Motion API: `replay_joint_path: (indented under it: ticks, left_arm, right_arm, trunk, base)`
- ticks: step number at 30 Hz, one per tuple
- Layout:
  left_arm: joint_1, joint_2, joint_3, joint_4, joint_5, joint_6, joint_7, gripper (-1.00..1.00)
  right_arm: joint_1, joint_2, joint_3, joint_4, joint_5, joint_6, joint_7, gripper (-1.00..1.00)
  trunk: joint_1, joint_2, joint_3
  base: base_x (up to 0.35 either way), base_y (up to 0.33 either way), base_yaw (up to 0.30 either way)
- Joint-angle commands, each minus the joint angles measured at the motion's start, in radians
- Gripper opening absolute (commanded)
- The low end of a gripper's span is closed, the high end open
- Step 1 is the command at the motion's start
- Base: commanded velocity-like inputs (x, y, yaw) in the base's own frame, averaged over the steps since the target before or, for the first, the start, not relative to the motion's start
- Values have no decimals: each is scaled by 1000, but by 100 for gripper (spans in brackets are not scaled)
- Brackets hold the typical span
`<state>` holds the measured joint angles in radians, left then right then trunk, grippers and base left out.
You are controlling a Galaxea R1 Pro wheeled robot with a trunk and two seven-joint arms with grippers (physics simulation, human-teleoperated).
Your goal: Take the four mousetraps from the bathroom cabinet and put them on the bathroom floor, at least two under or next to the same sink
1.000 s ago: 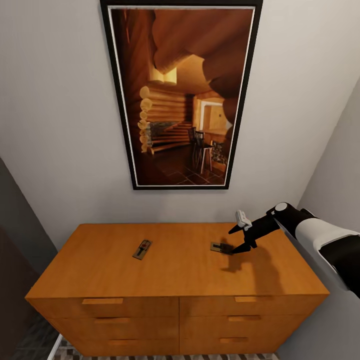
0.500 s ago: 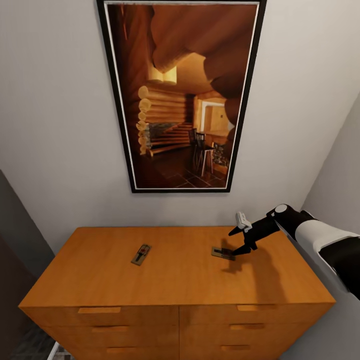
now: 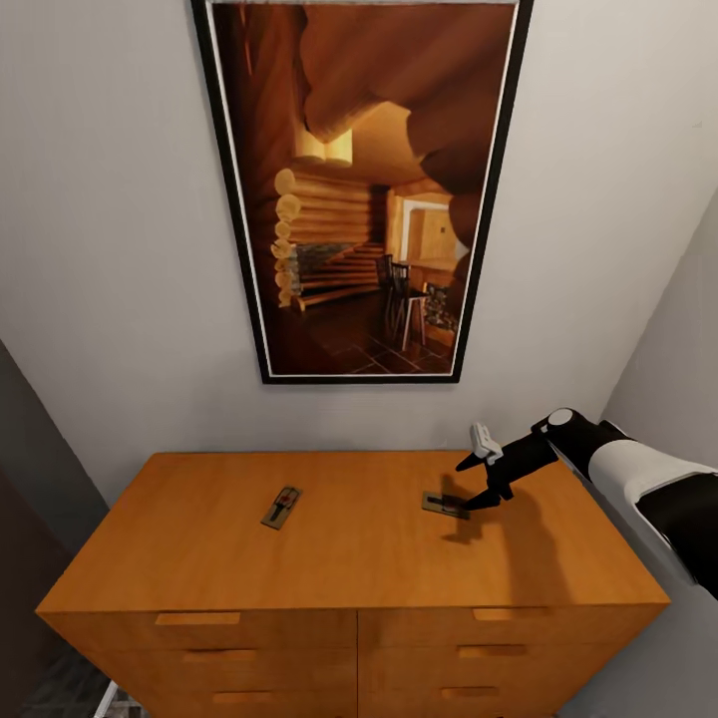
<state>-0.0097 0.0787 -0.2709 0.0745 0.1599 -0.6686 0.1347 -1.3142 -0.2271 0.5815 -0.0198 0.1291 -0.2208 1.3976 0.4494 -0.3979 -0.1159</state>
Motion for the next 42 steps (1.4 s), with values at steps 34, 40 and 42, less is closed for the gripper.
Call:
replay_joint_path:
  ticks: [34,40,42]
  left_arm:
    - [-1,-2,-9,2,7,-5,2,100]
    - [-1,-2,-10,2,7,-5,2,100]
    - [-1,-2,-10,2,7,-5,2,100]
  right_arm:
    - [0,0,-8,-1,10,-6,1,100]
    - [2,-1,-8,-1,10,-6,1,100]
    - [2,-1,-8,-2,10,-6,1,100]
  trunk:
    - [1,-2,-55]
    - [1,-2,-64]
    - [1,-2,-67]
  base:
    - [0,0,0]
    - [0,0,0]
    - [13,0,0]
